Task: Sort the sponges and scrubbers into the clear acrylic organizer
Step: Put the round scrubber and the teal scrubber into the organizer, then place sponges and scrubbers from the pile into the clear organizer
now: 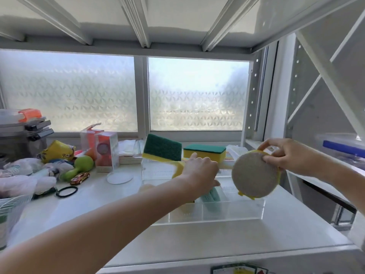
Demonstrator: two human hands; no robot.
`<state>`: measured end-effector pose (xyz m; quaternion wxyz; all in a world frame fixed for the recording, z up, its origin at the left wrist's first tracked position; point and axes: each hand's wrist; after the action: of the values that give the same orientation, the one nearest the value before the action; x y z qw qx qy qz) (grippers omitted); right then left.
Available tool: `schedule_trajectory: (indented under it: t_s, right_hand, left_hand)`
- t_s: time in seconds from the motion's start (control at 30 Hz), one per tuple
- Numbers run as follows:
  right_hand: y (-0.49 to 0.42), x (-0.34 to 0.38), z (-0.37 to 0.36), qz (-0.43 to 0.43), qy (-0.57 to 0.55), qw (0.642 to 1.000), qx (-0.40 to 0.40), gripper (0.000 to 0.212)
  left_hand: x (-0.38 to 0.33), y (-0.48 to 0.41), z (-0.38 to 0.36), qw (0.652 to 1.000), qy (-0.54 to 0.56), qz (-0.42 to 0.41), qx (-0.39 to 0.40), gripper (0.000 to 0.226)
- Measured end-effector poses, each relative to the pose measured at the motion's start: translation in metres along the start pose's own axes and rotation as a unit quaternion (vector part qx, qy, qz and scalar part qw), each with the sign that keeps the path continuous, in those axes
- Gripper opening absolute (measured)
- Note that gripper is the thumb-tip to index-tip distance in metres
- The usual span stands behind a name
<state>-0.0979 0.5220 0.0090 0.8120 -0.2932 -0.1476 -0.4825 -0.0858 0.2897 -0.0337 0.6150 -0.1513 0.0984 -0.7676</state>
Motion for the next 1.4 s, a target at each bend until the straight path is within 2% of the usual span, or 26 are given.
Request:
schedule_trajectory:
  t_s: [0.1,0.17,0.27,0.47,0.53,0.63,0.7,0.73,0.77,0.83,0.9,0.97,1.2,1.3,1.4]
  right_hand:
    - [-0.006,-0.003,-0.021,0.013,0.026,0.999,0.015,0.014]
    - [-0.011,-0.002,-0.031,0.033,0.071,0.997,0.020,0.010]
    - [-0.014,0.005,-0.044,0.051,0.074,0.995,0.041,0.007]
    - [-0.023,0.010,-0.045,0.037,0.151,0.986,0.053,0.008]
    - [-0.028,0.017,-0.036,0.052,0.164,0.984,0.040,0.013]
    - [-0.042,0.030,-0.031,0.077,0.133,0.987,-0.055,0.027]
    - [-0.053,0.039,-0.038,0.069,0.096,0.993,-0.026,0.048]
    - [-0.058,0.044,-0.043,0.058,0.082,0.995,0.013,0.059]
    - [-0.063,0.048,-0.049,0.046,0.074,0.995,0.050,0.067]
    - [-0.072,0.052,-0.060,0.039,0.084,0.992,0.091,0.068]
    - [-0.079,0.053,-0.063,0.057,0.104,0.988,0.098,0.060]
    - [-0.085,0.053,-0.057,0.062,0.098,0.988,0.098,0.054]
    - [-0.095,0.049,-0.022,0.108,0.012,0.994,0.030,0.037]
    - [-0.094,0.049,-0.020,0.122,0.013,0.992,0.020,0.039]
    - [-0.092,0.050,-0.021,0.134,0.009,0.991,0.015,0.041]
  left_hand:
    - [0.001,0.005,0.007,1.000,0.006,-0.013,-0.009,0.030]
    - [0.008,0.004,0.015,0.998,0.046,-0.015,0.034,0.031]
    - [0.019,0.004,0.018,0.991,0.088,-0.018,0.098,0.034]
    - [0.024,0.005,0.013,0.990,0.094,-0.041,0.092,0.035]
    - [0.038,0.002,0.026,0.984,0.156,-0.046,0.071,0.033]
    - [0.077,-0.009,0.044,0.973,0.227,-0.010,-0.032,0.028]
    - [0.114,-0.021,0.048,0.979,0.185,0.049,-0.067,0.033]
    - [0.132,-0.026,0.048,0.983,0.158,0.090,-0.029,0.040]
    - [0.150,-0.029,0.046,0.979,0.154,0.125,0.044,0.047]
    - [0.175,-0.029,0.042,0.953,0.194,0.146,0.181,0.059]
    - [0.188,-0.026,0.034,0.932,0.253,0.145,0.216,0.067]
    - [0.192,-0.024,0.028,0.930,0.281,0.135,0.194,0.066]
    - [0.186,-0.034,0.044,0.973,0.128,0.122,0.151,0.062]
    - [0.174,-0.044,0.054,0.977,0.062,0.130,0.154,0.055]
    - [0.163,-0.054,0.050,0.976,0.060,0.130,0.167,0.045]
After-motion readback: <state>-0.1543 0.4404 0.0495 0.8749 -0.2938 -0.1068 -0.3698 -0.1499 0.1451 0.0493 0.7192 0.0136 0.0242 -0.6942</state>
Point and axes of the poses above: each hand's wrist, its own y-axis away from the middle knuckle, its own z-axis out of the back of the hand, x = y × z, and after that the axes turned 9 degrees about z, right-handed
